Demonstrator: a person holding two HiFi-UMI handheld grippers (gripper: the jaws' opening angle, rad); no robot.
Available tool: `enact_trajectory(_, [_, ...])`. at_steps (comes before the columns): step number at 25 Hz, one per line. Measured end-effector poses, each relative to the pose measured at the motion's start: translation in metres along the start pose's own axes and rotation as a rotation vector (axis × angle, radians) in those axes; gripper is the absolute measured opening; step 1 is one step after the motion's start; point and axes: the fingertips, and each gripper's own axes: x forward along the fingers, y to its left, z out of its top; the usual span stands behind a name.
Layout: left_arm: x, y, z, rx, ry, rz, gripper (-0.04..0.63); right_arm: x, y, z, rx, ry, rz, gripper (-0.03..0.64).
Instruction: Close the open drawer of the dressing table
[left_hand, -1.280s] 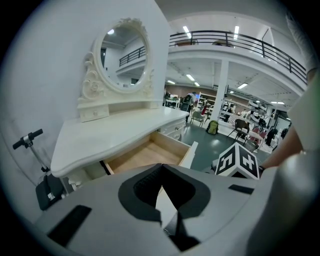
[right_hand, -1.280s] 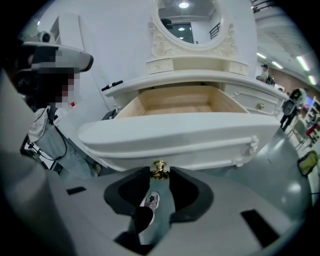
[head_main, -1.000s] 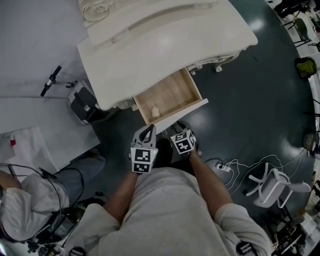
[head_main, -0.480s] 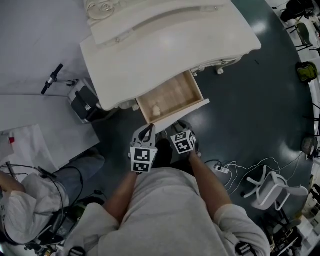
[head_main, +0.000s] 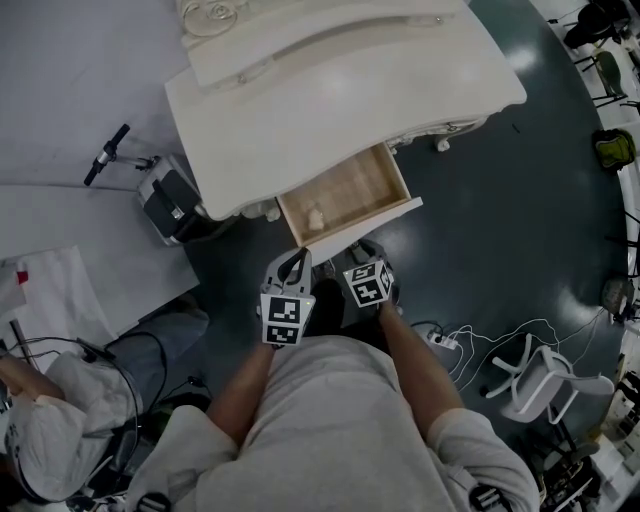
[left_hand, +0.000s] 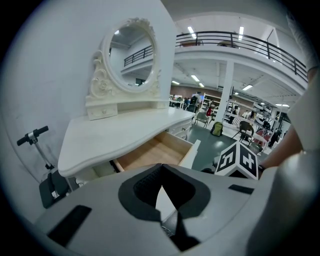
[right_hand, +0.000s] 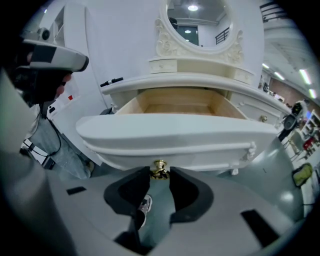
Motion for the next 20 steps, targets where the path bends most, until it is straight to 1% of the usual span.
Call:
enact_trajectory(9, [0.000, 0.002, -0.002, -0.005, 0.001, 0.006, 0.008, 0.003, 0.000, 0.004, -0.011, -0.002, -0.003, 0.133])
enact_trajectory(20, [0.001, 0.011, 0.004, -0.033, -0.004, 0.019, 0.008, 0.007, -0.003, 0.010, -0.021, 0.015, 0.001, 0.133])
